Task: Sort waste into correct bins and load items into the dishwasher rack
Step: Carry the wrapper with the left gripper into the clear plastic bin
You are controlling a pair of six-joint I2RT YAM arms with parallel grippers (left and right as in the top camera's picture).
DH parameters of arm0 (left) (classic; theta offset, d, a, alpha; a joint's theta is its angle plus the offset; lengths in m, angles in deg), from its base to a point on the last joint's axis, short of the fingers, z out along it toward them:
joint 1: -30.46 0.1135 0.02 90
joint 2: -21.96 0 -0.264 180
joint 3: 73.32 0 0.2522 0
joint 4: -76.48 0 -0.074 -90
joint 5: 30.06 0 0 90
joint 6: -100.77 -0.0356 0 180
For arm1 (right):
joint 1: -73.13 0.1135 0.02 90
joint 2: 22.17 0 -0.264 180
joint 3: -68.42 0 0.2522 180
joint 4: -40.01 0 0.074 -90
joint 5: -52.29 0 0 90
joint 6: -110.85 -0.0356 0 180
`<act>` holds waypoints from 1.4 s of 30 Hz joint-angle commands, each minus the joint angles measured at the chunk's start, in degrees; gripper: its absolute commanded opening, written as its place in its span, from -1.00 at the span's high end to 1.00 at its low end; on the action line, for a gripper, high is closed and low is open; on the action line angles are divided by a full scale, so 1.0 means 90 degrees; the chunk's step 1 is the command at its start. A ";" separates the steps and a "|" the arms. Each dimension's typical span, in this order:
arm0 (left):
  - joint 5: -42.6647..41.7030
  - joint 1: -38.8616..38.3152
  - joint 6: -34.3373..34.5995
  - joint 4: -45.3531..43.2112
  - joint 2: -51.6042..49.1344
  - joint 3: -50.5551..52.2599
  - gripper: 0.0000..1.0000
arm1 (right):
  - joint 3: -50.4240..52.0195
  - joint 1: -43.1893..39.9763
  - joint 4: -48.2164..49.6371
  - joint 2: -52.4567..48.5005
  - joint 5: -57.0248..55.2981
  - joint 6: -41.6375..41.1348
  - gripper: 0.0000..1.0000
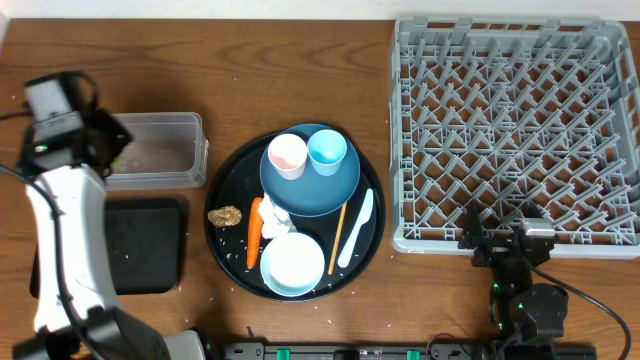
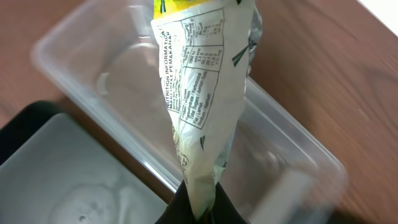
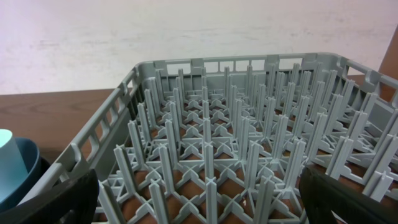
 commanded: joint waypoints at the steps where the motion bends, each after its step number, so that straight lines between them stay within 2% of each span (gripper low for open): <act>1: -0.0554 0.0573 0.0636 -0.0172 -0.0350 -0.0053 0.88 | 0.0022 -0.0027 -0.0007 0.0041 -0.0044 -0.0032 -0.99; 4: -0.0952 0.0899 0.1285 -0.0520 -0.0697 -0.0053 0.88 | 0.0022 -0.0027 -0.0007 0.0041 -0.0044 -0.0032 -0.99; 8: -0.1003 0.1052 0.2205 -0.0743 -0.1158 -0.0053 0.87 | 0.0022 -0.0027 -0.0005 0.0041 -0.0044 -0.0032 -0.98; 17: -0.1027 0.1032 0.2217 -0.1083 -0.1673 -0.0053 0.84 | 0.0022 -0.0027 -0.0007 0.0041 -0.0044 -0.0032 -0.98; 18: -0.1076 0.1032 0.2208 -0.1166 -0.1654 -0.0053 0.70 | 0.0022 -0.0027 -0.0007 0.0041 -0.0044 -0.0032 -0.98; 19: -0.1156 0.1035 0.2147 -0.1239 -0.1630 -0.0053 0.38 | 0.0022 -0.0027 -0.0007 0.0041 -0.0044 -0.0032 -0.98; 20: -0.1256 0.1037 0.2062 -0.1309 -0.1598 -0.0053 -0.05 | 0.0022 -0.0027 -0.0007 0.0041 -0.0044 -0.0032 -0.98; 21: -0.1338 0.1037 0.1957 -0.1377 -0.1564 -0.0053 -0.23 | 0.0022 -0.0027 -0.0007 0.0041 -0.0044 -0.0032 -0.98; 24: -0.1426 0.1037 0.1851 -0.1535 -0.1406 -0.0056 -0.33 | 0.0022 -0.0027 -0.0007 0.0041 -0.0044 -0.0032 -0.98; 30: -0.1484 0.1025 0.1588 -0.1608 -0.0782 -0.0061 -0.29 | 0.0022 -0.0027 -0.0007 0.0041 -0.0044 -0.0032 -0.99; 31: -0.1542 0.0998 0.1515 -0.1583 -0.0588 -0.0061 -0.21 | 0.0022 -0.0027 -0.0005 0.0041 -0.0044 -0.0032 -0.98; 34: -0.2030 0.0848 0.1151 -0.1185 0.0007 -0.0061 0.22 | 0.0022 -0.0027 -0.0007 0.0041 -0.0044 -0.0032 -0.99; 38: -0.2815 0.0345 0.0634 0.0204 0.0814 -0.0061 0.43 | 0.0022 -0.0027 -0.0007 0.0041 -0.0044 -0.0032 -0.99; 42: -0.2909 -0.0398 0.0440 0.1421 0.1263 -0.0058 0.69 | 0.0022 -0.0027 -0.0007 0.0041 -0.0044 -0.0032 -0.98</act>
